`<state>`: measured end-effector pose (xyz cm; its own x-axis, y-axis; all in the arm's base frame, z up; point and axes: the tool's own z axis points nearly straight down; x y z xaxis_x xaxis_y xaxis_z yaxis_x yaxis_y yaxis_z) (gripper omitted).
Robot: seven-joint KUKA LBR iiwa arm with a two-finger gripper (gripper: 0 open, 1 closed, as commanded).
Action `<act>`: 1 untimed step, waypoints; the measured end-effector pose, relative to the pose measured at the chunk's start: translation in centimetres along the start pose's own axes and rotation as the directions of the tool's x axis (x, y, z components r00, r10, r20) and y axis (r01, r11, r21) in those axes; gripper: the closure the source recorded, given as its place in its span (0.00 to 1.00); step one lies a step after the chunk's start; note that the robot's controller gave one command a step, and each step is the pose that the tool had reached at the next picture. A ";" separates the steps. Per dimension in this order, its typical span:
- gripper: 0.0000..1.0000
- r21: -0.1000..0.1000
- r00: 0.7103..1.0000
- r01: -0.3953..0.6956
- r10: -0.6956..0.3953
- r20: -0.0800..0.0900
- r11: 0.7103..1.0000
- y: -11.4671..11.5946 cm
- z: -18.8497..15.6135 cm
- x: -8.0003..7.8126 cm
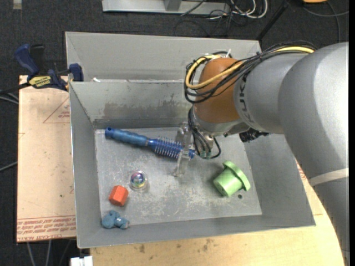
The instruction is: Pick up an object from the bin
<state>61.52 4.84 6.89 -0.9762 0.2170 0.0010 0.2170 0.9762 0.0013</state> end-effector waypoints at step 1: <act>0.00 -0.001 1.000 0.001 -0.001 0.001 1.000 0.1 0.0 0.0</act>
Offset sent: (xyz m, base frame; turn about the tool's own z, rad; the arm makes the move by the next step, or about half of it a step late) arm 0.0000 0.0000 0.0000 0.0000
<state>61.58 4.88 6.93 -0.9764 0.2159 -0.0003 0.2159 0.9764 0.0023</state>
